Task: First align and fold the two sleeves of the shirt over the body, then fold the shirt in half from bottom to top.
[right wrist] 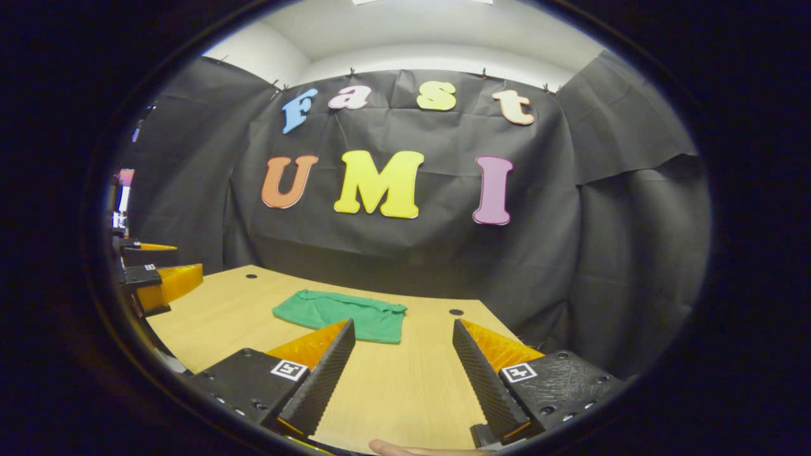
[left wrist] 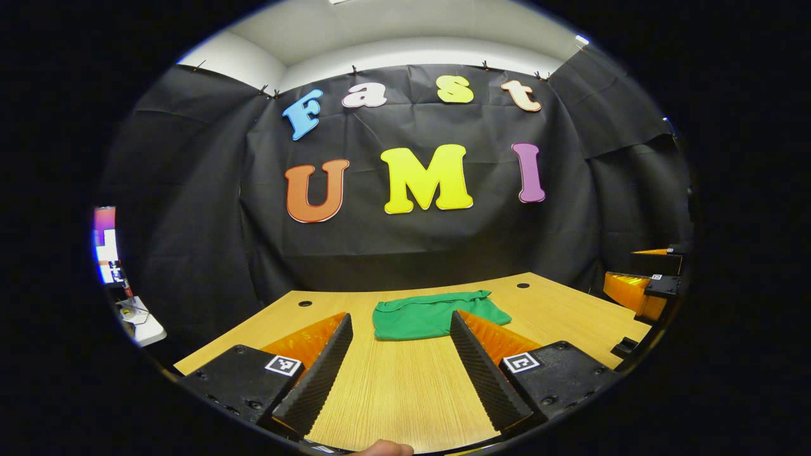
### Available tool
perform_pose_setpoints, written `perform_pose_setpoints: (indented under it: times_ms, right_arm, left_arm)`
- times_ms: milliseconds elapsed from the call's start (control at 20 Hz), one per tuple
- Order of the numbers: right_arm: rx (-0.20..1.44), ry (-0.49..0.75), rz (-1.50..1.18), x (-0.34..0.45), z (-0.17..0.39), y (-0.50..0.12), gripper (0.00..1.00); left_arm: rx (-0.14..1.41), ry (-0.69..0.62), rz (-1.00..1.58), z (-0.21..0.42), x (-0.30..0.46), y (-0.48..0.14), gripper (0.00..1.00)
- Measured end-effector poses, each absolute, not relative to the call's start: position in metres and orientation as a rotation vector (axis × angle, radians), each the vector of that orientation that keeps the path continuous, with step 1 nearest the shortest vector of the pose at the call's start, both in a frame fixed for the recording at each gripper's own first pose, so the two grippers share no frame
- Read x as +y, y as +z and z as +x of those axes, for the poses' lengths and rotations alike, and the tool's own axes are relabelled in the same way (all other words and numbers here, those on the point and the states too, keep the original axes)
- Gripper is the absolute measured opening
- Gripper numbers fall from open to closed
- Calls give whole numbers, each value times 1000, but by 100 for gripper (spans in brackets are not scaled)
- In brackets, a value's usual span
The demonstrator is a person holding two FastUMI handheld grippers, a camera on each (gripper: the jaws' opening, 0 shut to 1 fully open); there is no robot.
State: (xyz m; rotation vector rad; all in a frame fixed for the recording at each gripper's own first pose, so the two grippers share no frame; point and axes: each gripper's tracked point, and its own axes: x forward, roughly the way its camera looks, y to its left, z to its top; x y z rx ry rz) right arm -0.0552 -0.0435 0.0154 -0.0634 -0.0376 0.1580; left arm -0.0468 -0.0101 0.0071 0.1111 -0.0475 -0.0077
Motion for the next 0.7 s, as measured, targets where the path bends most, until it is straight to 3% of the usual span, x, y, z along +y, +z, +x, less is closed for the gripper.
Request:
perform_pose_setpoints:
  times_ms: [700]
  right_arm:
    - [-7,150,-81,-42,-48,6,95]
  left_arm:
    - [-22,-10,112,-41,-9,-1,99]
